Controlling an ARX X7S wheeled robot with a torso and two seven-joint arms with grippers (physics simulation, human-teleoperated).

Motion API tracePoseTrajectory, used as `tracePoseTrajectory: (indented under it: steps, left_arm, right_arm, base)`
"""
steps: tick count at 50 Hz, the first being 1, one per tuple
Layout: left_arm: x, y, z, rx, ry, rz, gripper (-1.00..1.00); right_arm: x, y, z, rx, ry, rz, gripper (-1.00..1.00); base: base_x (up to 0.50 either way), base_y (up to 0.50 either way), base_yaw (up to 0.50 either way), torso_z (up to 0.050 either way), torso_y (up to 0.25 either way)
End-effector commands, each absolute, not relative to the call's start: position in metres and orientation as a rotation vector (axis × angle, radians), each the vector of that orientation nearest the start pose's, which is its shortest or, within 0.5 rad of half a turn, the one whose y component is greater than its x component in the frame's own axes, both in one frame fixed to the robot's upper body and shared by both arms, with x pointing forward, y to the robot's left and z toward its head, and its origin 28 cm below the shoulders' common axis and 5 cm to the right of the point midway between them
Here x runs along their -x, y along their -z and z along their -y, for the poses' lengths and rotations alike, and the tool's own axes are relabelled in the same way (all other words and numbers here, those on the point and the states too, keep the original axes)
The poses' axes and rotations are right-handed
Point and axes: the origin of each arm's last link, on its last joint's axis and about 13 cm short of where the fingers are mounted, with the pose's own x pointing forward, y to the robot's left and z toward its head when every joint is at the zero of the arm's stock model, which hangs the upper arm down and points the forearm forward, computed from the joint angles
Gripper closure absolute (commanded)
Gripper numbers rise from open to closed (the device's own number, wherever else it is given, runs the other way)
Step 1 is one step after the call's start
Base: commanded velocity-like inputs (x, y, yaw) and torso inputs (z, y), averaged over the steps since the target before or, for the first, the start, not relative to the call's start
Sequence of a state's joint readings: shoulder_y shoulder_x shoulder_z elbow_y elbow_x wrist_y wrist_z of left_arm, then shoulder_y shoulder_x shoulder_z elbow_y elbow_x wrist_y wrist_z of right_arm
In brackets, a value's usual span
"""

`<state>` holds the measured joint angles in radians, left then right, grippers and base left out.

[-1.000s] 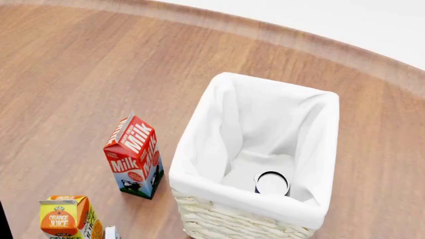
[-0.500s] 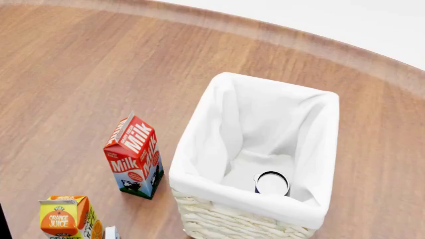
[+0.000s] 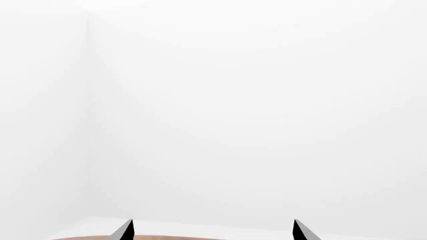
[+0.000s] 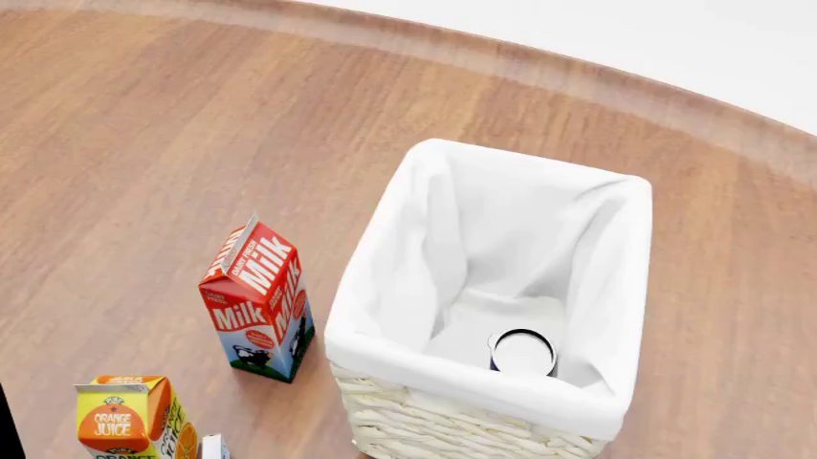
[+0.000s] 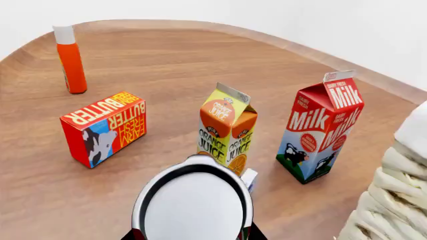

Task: Pick up the alphabet soup and the tomato sauce, and put them in the basket.

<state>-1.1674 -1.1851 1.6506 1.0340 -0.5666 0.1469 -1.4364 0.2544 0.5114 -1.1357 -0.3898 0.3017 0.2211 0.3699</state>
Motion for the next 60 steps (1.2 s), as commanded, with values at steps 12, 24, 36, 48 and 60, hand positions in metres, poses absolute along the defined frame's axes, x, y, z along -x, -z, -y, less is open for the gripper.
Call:
tracePoseTrajectory:
  steps: [12, 24, 36, 48, 60]
  left_arm:
    - [-0.124, -0.208, -0.211, -0.018, 0.083, 0.535, -1.00]
    - [-0.124, -0.208, -0.211, -0.018, 0.085, 0.536, -1.00]
    - [-0.125, -0.208, -0.210, -0.020, 0.087, 0.532, -1.00]
    - [-0.125, -0.207, -0.211, -0.021, 0.084, 0.532, -1.00]
    - [-0.124, -0.208, -0.211, -0.021, 0.079, 0.533, -1.00]
  right_arm:
    - [-0.127, -0.092, 0.058, 0.202, -0.611, 0.112, 1.00]
    - [-0.122, -0.114, 0.070, 0.201, -0.537, 0.174, 1.00]
    - [-0.120, -0.130, 0.085, 0.154, -0.465, 0.232, 1.00]
    - [-0.127, -0.144, 0.098, 0.115, -0.363, 0.287, 1.00]
    - [-0.132, -0.156, 0.107, 0.099, -0.249, 0.312, 1.00]
  base:
    - [0.00, 0.00, 0.00, 0.000, 0.000]
    - [0.00, 0.00, 0.00, 0.000, 0.000]
    - [0.00, 0.00, 0.00, 0.000, 0.000]
    - [0.00, 0.00, 0.00, 0.000, 0.000]
    - [0.00, 0.00, 0.00, 0.000, 0.000]
